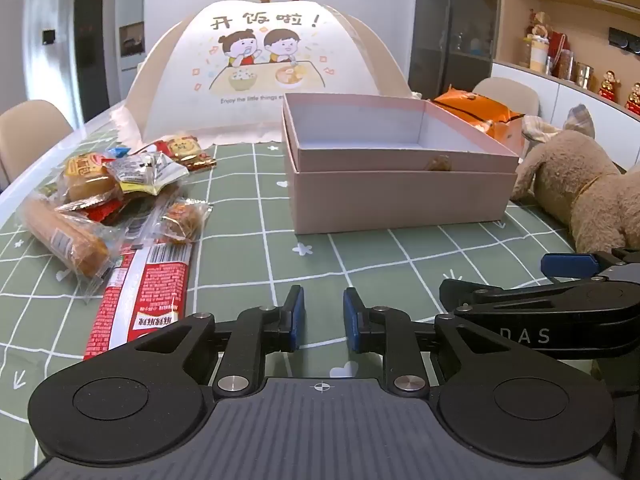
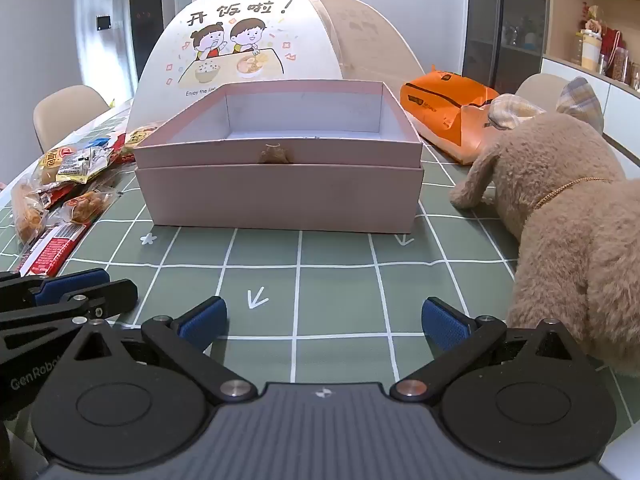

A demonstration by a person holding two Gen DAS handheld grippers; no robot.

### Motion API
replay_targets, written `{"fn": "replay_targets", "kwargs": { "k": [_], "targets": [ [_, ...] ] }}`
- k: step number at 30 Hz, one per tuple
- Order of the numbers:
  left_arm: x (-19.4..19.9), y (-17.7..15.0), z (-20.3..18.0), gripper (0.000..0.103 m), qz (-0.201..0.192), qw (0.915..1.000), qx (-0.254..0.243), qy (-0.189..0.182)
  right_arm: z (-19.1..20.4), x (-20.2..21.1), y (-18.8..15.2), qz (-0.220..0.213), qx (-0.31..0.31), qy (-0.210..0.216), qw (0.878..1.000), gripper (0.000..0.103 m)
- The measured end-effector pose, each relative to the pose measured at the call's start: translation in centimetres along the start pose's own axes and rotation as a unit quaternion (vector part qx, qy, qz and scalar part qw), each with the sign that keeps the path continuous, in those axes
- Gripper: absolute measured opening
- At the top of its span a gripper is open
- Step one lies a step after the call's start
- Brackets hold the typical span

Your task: Organize snacks

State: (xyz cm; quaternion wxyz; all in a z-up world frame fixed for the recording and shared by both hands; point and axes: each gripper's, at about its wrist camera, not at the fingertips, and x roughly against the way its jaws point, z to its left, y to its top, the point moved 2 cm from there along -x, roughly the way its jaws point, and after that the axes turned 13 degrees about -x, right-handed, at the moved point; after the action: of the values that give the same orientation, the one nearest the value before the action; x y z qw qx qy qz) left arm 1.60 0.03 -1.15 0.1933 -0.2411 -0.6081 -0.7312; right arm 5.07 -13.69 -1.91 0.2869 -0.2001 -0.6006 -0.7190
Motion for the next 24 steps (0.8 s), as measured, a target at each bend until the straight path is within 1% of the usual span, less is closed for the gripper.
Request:
{"fn": "replay_targets", "kwargs": {
  "k": [24],
  "targets": [
    [-0.01,-0.01,0.0,0.025,0.002,1.0,-0.002,0.001,0.0,-0.04,-0.03,0.001,0.001,-0.001,1.0,0.103]
  ]
}}
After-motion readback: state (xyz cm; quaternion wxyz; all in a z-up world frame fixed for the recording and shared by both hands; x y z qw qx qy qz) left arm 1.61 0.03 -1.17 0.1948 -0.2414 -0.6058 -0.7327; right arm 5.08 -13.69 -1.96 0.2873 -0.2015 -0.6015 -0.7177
